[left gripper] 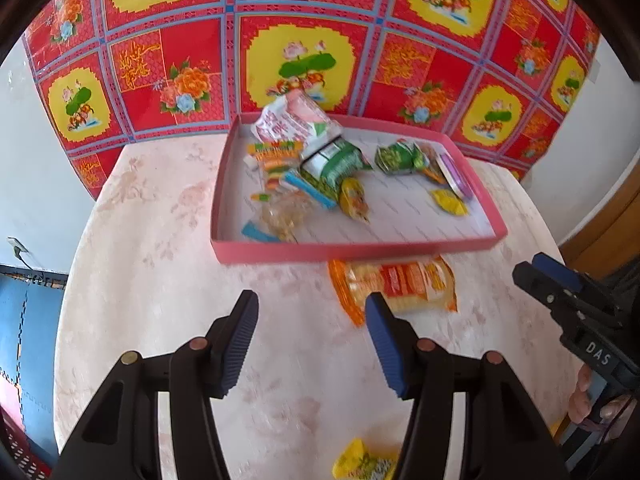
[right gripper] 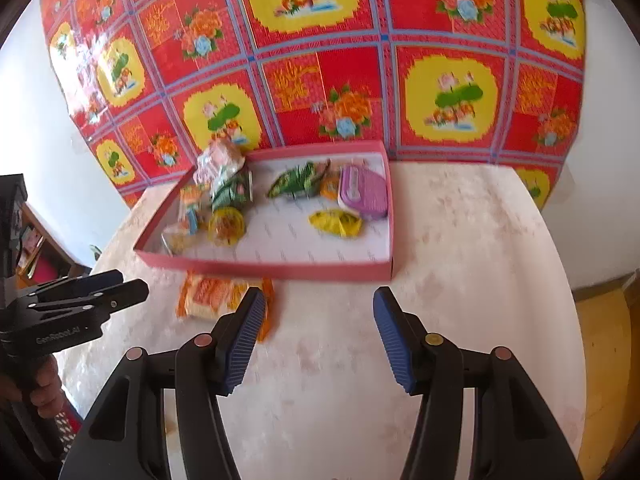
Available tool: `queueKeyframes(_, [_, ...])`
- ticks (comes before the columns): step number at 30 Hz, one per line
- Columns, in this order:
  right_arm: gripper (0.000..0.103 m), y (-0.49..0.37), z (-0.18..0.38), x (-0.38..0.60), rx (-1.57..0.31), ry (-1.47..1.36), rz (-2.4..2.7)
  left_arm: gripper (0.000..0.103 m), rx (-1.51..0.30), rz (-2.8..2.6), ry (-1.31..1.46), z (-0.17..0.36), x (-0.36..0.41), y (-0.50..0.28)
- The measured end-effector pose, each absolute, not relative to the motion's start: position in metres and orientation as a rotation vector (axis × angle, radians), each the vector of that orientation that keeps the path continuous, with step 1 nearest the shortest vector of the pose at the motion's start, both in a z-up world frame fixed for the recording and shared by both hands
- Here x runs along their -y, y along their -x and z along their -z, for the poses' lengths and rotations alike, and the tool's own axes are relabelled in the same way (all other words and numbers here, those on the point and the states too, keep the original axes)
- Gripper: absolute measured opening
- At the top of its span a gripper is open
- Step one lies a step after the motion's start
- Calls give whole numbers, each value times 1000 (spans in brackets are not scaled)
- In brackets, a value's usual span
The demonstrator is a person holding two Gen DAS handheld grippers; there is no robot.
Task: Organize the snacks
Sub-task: 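Withdraw both tools toward the yellow candy and noodle cake pack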
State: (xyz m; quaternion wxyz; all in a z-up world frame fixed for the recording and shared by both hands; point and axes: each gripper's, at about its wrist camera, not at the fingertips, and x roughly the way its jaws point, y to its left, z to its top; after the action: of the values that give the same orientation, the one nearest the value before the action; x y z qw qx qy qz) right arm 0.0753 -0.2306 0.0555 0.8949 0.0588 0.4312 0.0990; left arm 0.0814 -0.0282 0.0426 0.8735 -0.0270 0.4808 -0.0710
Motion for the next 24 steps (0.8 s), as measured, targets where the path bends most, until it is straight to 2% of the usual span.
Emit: queueKeyframes(24, [58, -16, -34, 220, -961, -111, -208, 59, -1047, 216, 30, -29, 37, -11])
